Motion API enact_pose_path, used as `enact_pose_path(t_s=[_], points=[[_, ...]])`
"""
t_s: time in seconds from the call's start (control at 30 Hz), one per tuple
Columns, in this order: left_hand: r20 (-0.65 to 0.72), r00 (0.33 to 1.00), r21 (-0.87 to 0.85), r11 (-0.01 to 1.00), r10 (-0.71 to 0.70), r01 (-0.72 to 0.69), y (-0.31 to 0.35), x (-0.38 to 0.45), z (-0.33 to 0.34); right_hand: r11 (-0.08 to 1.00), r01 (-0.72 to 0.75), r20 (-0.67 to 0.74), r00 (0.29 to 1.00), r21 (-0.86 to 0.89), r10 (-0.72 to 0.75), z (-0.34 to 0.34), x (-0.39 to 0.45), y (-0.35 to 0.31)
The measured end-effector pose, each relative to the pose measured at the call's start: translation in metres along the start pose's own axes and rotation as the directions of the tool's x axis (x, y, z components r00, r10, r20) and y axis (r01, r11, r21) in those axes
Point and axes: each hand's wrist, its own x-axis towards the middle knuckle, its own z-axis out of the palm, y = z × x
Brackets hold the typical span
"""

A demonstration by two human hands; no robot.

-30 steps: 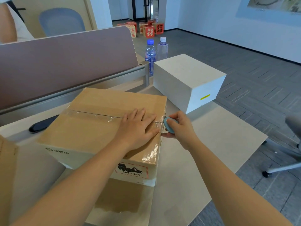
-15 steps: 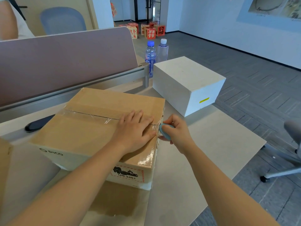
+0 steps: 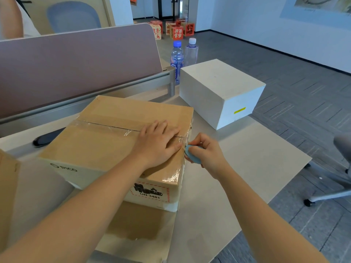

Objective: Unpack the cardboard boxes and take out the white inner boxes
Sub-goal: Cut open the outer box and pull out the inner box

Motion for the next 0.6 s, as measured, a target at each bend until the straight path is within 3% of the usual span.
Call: enact_pose_path(t_s=[0.33, 0.47, 0.6], points=[[0.082, 0.994, -0.013, 0.997, 0.078, -0.077, -0.034, -0.011, -0.011, 0.996, -0.026, -0.073, 0.997, -0.085, 0.020, -0.014, -0.004, -0.001], [0.072, 0.997, -0.146, 0.989, 0.005, 0.006, -0.026, -0.010, -0.018, 0.973, -0.043, -0.123, 0.992, -0.228, 0.015, -0.019, -0.003, -0.002], [-0.004, 0.998, -0.125, 0.990, -0.058, 0.057, 0.007, -0.003, -0.022, 0.923, -0.006, -0.147, 0.988, -0.385, -0.055, -0.042, -0.007, -0.008]])
